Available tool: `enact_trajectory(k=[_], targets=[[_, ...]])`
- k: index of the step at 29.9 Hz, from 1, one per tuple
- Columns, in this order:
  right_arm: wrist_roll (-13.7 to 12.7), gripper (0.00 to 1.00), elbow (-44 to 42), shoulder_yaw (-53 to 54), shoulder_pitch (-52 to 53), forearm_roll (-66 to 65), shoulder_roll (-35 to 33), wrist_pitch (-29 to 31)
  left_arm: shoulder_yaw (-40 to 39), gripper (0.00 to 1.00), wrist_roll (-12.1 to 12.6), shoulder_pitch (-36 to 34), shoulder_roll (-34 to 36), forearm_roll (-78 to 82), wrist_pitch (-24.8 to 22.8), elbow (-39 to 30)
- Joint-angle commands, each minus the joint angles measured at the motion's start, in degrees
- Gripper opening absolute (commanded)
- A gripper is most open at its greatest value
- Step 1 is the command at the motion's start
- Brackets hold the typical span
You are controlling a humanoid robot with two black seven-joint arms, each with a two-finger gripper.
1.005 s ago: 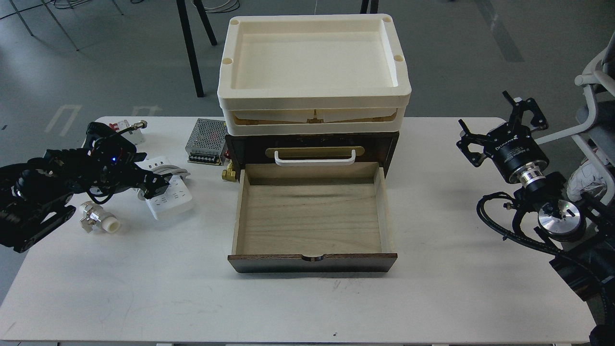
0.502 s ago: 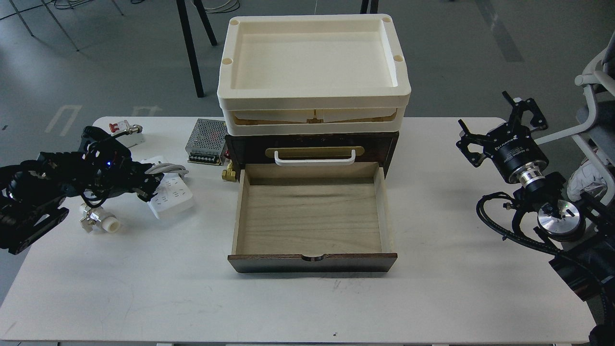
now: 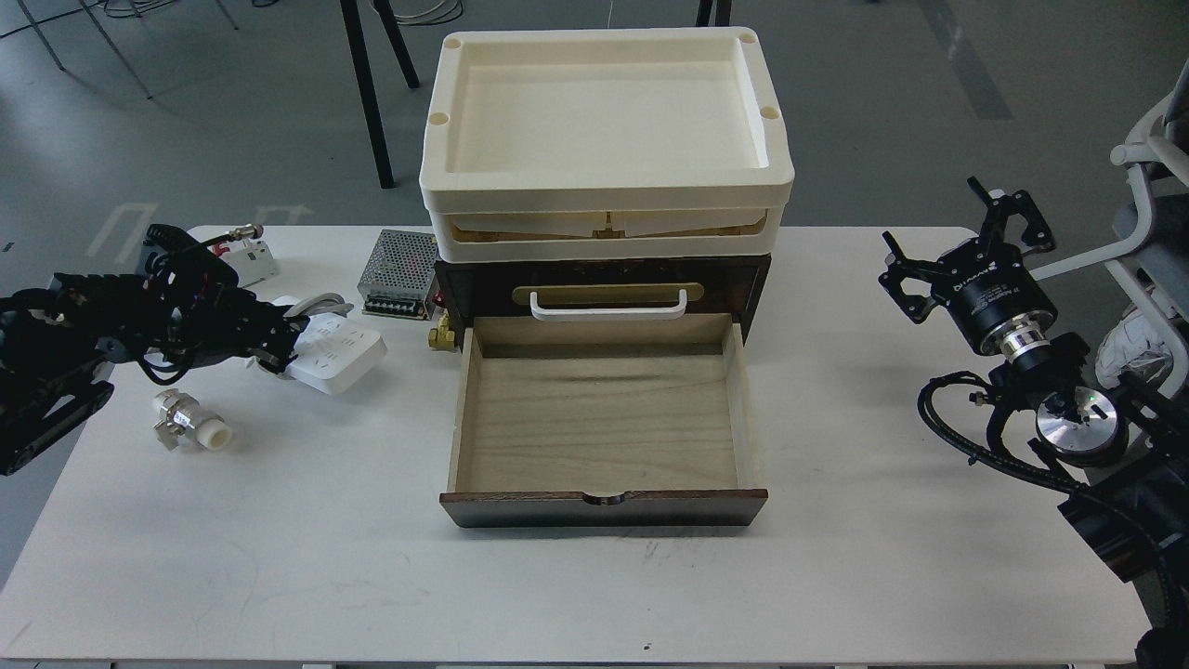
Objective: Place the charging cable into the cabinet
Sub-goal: 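Lift the power strip with its cable up off the table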
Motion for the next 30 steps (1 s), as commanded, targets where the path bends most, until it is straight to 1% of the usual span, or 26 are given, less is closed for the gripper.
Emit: enact_trajectory(k=[1,5,8,11,14,16,19,20,22,23,25,27,30], targets=[[0.0,1.00,0.0,0.0,0.0,-0.1,0.0,0.0,-0.1,0.06,-1.0,-2.2,5.1,-1.5,-0.1,-3.2],[0.0,1.00,0.0,0.0,0.0,-0.2,0.0,0.0,-0.2,0.06,-2.3,-5.5,10.9,-3.4,-0.4,-6.9],[0.0,1.00,0.1,-0.1,0.0,-0.3,0.0,0.0,-0.2,0.06,-2.3,-9.1,16.2,-6.0,-0.7,-9.7],[0.0,1.00,0.1,-0.1,0.0,-0.3,0.0,0.0,-0.4,0.06,-2.3,-14.0,21.0,-7.3,-1.3,-12.2],[0.0,1.00,0.0,-0.1,0.0,-0.4,0.1,0.0,-1.2,0.06,-2.3,-20.2,23.9,-7.9,-2.5,-15.9],[0.0,1.00,0.0,-0.1,0.0,-0.5,0.5,0.0,-1.4,0.06,-2.3,-23.5,24.4,-7.9,-3.9,-19.1],[0.0,1.00,0.0,-0.1,0.1,-0.6,0.6,0.0,-1.7,0.06,-2.3,-27.4,24.7,-7.8,-6.9,-28.1],[0.0,1.00,0.0,-0.1,0.0,-0.6,0.6,0.0,-2.1,0.05,-1.5,-28.8,25.2,-7.8,-8.3,-32.0],[0.0,1.00,0.0,0.0,0.1,-0.6,0.6,0.0,-3.3,0.06,1.5,-31.7,26.0,-7.8,-10.8,-38.9],[0.0,1.00,0.0,0.0,0.0,-0.6,0.7,0.0,-3.7,0.05,2.6,-33.2,25.7,-7.8,-12.4,-42.3],[0.0,1.00,0.0,0.0,0.1,-0.6,0.6,0.0,-4.0,0.06,3.7,-36.2,25.1,-7.8,-15.6,-48.1],[0.2,1.00,0.0,0.0,0.1,-0.6,0.6,0.0,-4.0,0.06,4.5,-38.9,23.1,-7.8,-18.3,-52.4],[0.2,1.00,0.0,0.0,0.0,-0.6,0.6,0.0,-4.0,0.06,4.7,-39.7,20.2,-7.8,-19.8,-57.6]])
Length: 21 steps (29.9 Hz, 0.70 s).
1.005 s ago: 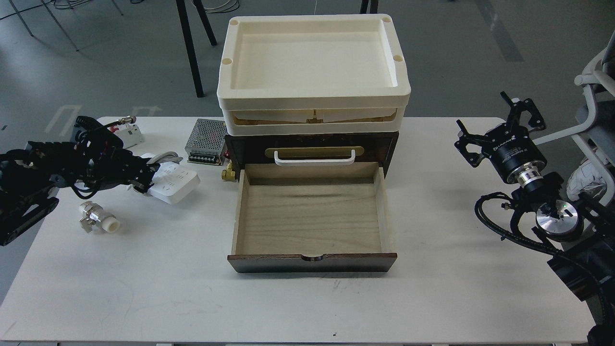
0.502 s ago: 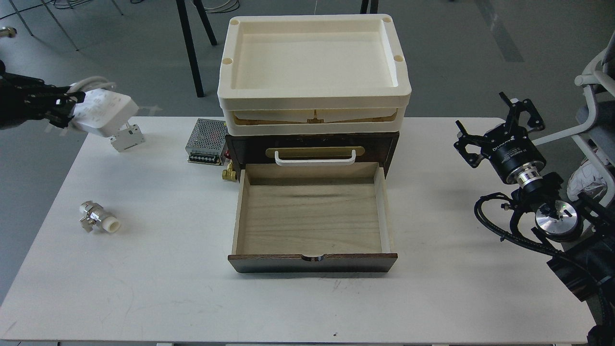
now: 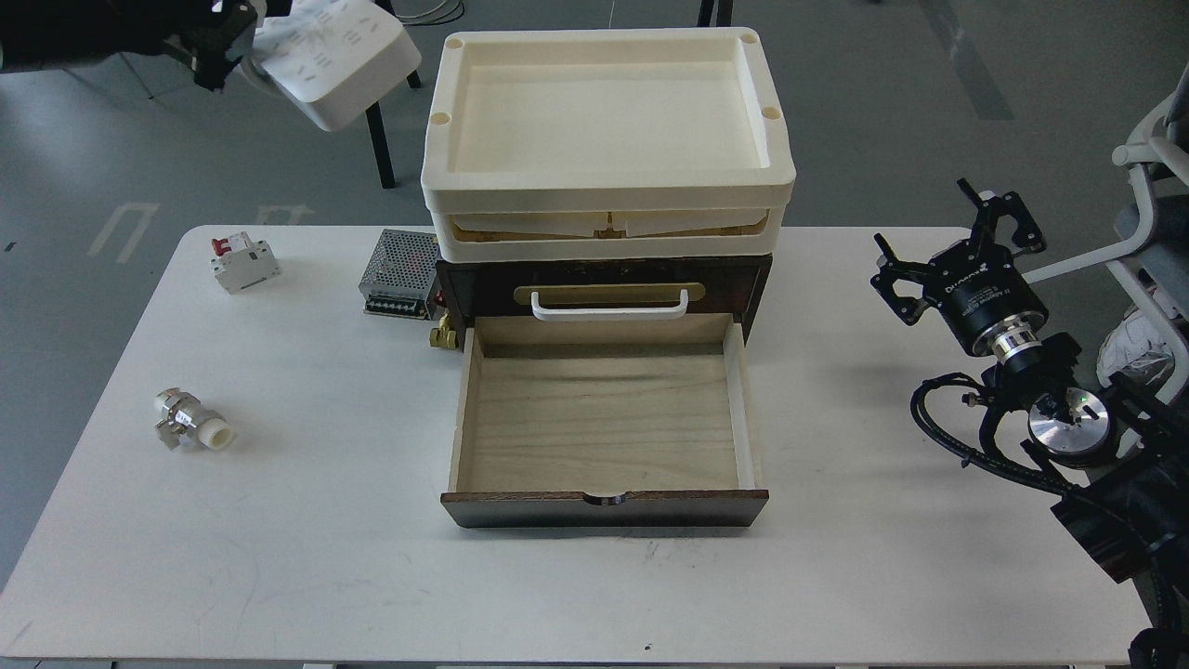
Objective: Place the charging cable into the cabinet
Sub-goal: 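Lift the power strip with its cable up off the table, then carry the power strip over the open drawer and lower it inside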
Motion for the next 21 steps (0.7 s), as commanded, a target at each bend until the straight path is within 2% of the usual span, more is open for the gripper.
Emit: enact_trajectory(k=[1,7,12,18,21], targets=[[0.0,1.00,0.0,0.0,-0.1,0.0,0.0,0.0,0.0,0.06,0.3,-1.2,-3.3,0.0,-1.9,-6.6],[0.1,1.00,0.3,0.4,-0.1,0.1,0.0,0.0,0.4,0.06,0.3,3.8,-10.9,-0.1,-4.6,-8.1],[2.2,1.00,0.9,2.1,-0.3,0.1,0.0,0.0,0.5,0.06,0.6,10.8,-16.1,0.0,-4.8,-8.1],[3.1,1.00,0.4,5.6,-0.4,0.2,0.0,0.0,0.6,0.06,5.0,19.7,-19.1,0.1,-4.6,-7.4],[3.6,1.00,0.4,8.3,-0.6,0.7,0.1,0.0,0.3,0.06,6.5,22.9,-22.3,0.5,-4.4,-4.3]])
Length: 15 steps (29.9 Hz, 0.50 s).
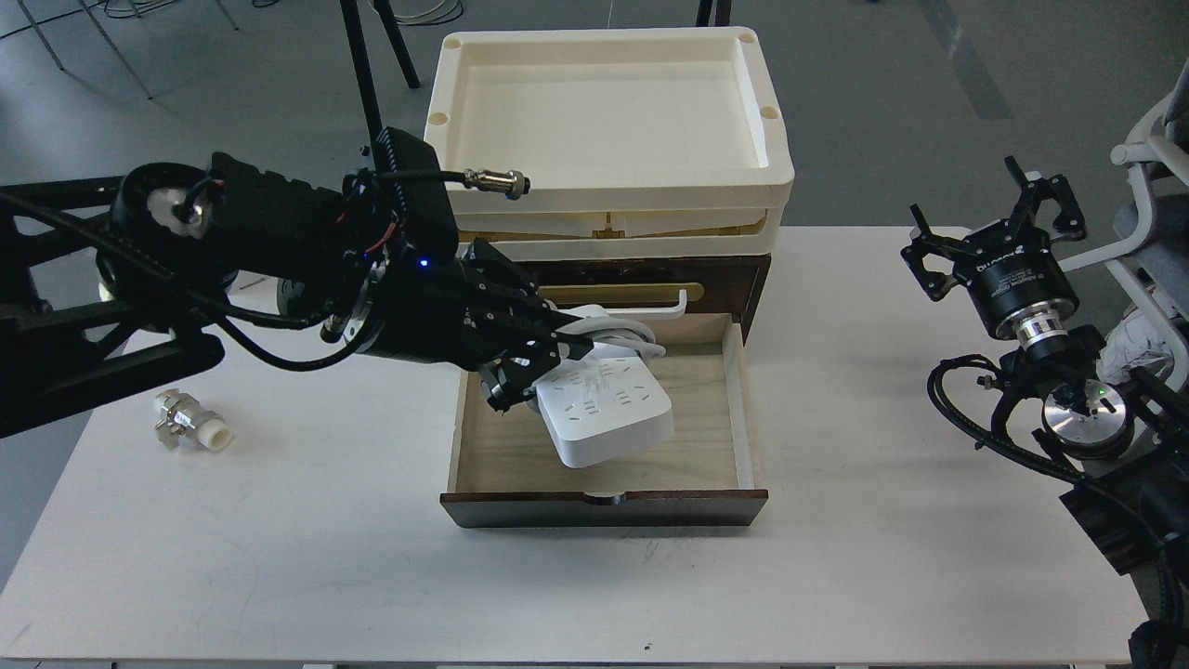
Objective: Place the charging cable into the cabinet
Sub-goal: 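Carry the power strip over the open drawer and lower it inside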
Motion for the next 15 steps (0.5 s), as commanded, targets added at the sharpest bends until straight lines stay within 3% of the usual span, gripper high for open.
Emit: enact_trajectory(k=[1,5,15], targets=[[1.0,1.00,0.0,3.5,-0.3,0.5,0.1,0.0,-0.4,0.06,1.9,3.8,-3.7,0.4,0.2,3.8],[3.5,1.00,0.4,6.8,-1.8,0.5,0.6,0.0,-0.6,0.06,2.6,5.7,-6.0,0.5,0.3,8.1],[4.0,1.00,0.5,7.0,-2.1,0.5,1.1,0.0,-0.7,0.07,2.6,8.7,-9.1,2.6,0.4,14.4]])
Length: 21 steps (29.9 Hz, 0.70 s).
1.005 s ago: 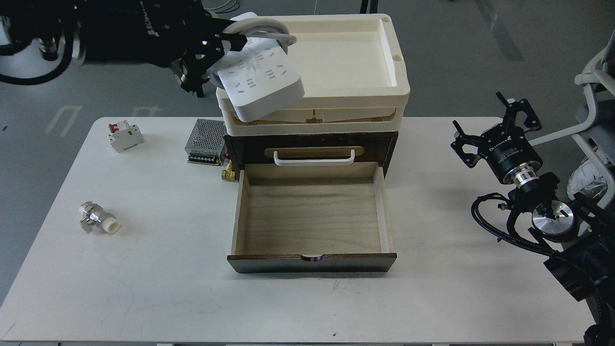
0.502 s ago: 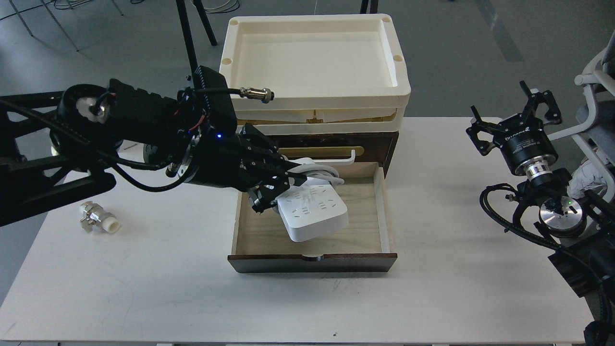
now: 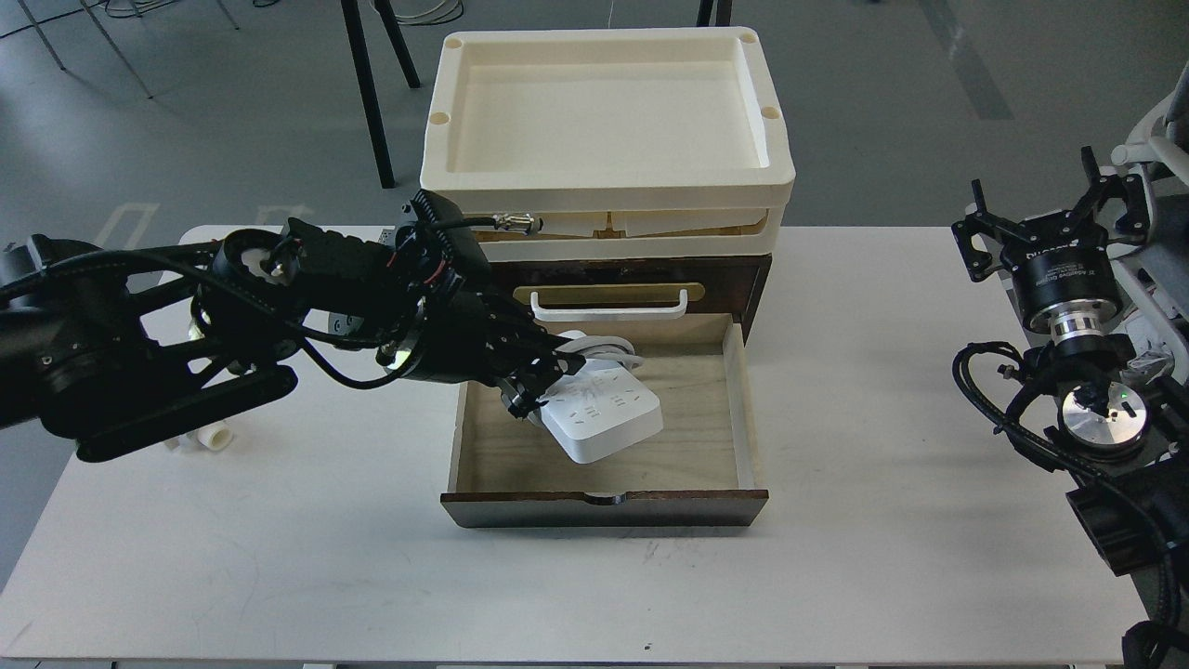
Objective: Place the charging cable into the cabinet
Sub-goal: 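Carry the power strip over the open drawer and lower it inside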
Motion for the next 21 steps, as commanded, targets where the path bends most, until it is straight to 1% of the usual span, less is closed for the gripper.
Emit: enact_trajectory(k=[1,3,8,13,17,19,21], targets=[[0.0,1.00,0.0,-0.3,0.0,0.0,0.0,0.0,0.0,0.07,0.1,1.4,-1.2,0.2,0.0,3.0],[0.0,1.00,0.0,-0.4,0.0,0.0,0.0,0.0,0.0,0.07,0.1,2.1,-2.0,0.2,0.0,4.3],[-0.1,1.00,0.1,-0.9,-0.1,0.0,0.0,0.0,-1.0,0.08,0.3,4.0,-3.6,0.2,0.1,5.1],[-0.1,1.00,0.1,-0.9,-0.1,-0.1,0.0,0.0,-2.6,0.08,1.6,6.1,-5.5,0.2,0.1,10.4],[-0.1,1.00,0.1,-1.0,-0.1,-0.1,0.0,0.0,-2.3,0.09,1.8,6.2,-6.4,0.2,0.2,12.2],[-0.1,1.00,0.1,-1.0,-0.1,-0.1,0.1,0.0,-2.5,0.11,2.5,6.5,-6.5,0.4,0.2,13.0],[-0.1,1.00,0.1,-1.0,-0.1,-0.1,0.2,0.0,-2.6,0.19,3.7,7.0,-6.9,1.3,0.2,14.1]])
